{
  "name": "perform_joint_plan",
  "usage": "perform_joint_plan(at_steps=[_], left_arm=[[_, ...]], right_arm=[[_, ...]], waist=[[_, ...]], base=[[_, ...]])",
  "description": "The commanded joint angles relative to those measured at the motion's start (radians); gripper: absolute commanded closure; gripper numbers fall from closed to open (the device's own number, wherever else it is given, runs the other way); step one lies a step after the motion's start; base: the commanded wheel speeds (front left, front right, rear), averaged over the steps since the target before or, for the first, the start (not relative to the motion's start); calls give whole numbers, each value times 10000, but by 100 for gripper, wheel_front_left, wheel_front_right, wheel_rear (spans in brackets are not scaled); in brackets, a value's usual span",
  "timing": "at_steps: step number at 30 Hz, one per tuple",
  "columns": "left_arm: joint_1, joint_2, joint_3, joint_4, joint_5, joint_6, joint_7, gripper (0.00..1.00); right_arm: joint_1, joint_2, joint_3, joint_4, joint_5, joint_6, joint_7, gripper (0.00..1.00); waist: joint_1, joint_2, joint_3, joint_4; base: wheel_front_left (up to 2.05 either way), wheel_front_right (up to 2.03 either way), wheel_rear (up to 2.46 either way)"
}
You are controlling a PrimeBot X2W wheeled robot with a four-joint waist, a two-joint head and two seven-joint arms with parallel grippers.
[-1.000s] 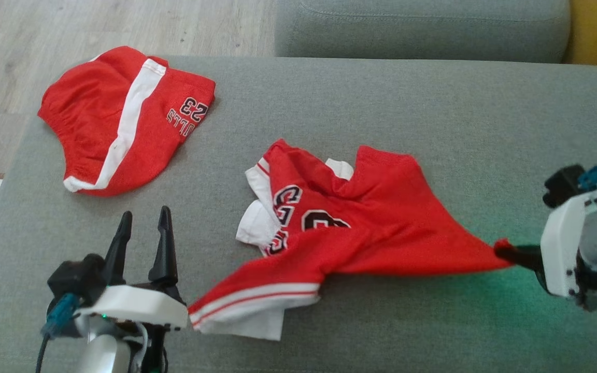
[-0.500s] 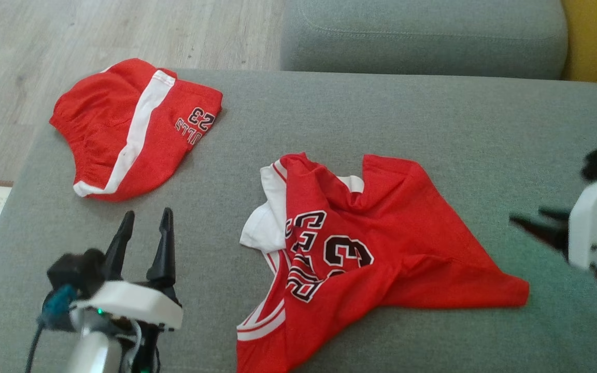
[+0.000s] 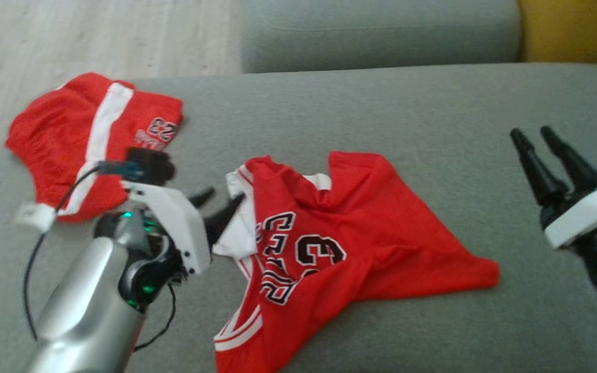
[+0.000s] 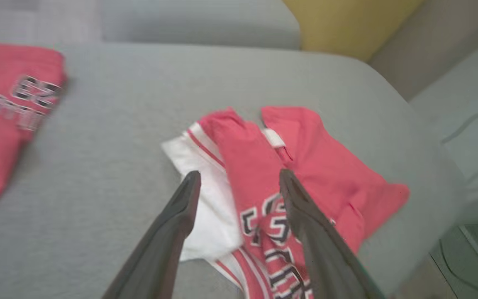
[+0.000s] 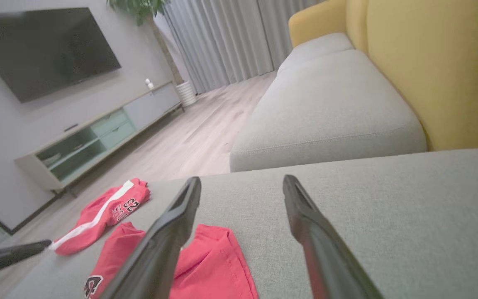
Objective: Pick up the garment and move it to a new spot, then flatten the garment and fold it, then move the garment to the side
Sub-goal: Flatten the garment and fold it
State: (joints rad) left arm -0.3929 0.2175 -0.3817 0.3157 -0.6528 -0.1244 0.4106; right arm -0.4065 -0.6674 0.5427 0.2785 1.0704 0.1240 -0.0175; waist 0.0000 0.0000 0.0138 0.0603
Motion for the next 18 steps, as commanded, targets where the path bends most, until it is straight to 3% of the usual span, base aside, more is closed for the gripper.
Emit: perform_joint_plan(at_steps=[1, 4, 8, 18], left_arm=[[-749, 465, -19, -206, -416, -57, 414, 0], [-1490, 1024, -1157, 215, -1804, -60, 1749, 0], [-2236, 1469, -1790, 906, -2271, -61, 2206, 0], [-3617, 1501, -2734, 3176, -2937, -62, 2436, 0]], right_arm=[[102, 23, -358, -355, -248, 67, -237, 0], [734, 1048, -1251, -692, -1010, 67, -295, 0], [1081, 1881, -1935, -1145, -1667, 67, 18, 0], [1407, 3220, -2887, -2008, -2719, 67, 994, 0]], waist=[[0, 0, 106, -337], [0, 0, 381, -912], [0, 0, 718, -1410], [0, 0, 1401, -2221]], base=[[0, 0, 0], [0, 0, 0], [0, 0, 0], [0, 0, 0]])
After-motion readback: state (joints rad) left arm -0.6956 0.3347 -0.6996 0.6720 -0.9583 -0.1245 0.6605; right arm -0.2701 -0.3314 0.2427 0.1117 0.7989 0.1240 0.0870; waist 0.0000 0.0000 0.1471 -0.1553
